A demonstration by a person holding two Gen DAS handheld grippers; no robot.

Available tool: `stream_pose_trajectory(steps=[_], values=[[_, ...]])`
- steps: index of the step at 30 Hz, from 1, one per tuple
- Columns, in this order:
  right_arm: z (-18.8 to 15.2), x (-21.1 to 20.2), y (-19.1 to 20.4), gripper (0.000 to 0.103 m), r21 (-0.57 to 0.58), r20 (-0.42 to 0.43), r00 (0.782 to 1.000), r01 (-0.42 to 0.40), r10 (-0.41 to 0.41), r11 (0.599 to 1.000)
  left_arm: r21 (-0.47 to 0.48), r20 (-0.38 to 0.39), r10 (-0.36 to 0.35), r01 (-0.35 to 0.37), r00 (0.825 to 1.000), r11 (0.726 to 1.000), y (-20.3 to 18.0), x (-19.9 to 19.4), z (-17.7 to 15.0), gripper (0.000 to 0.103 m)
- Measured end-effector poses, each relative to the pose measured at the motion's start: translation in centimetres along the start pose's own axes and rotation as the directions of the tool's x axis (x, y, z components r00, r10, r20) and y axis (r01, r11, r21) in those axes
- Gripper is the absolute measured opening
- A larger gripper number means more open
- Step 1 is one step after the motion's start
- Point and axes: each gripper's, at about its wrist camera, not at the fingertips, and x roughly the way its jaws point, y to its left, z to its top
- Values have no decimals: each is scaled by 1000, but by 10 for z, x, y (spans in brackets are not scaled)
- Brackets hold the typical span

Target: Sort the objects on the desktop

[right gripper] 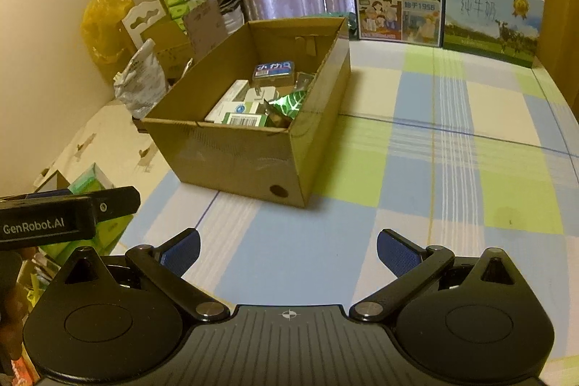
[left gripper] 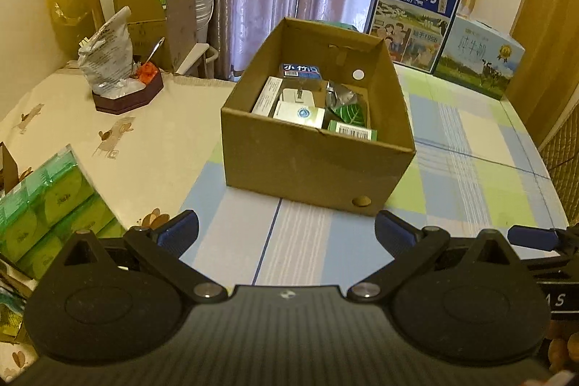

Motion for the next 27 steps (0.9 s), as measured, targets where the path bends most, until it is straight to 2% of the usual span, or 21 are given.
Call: stream_pose_trajectory(steps=[6,27], values=[[-2,-4,-2,101,0,7,1000,6,-6,1000,39,0,37,-37,999,999,-5,-3,-6,102],[2,0,8,101,-27,8,1000,15,-15,1000,40,1,50,-50,999,998,0,-3,-7,102]])
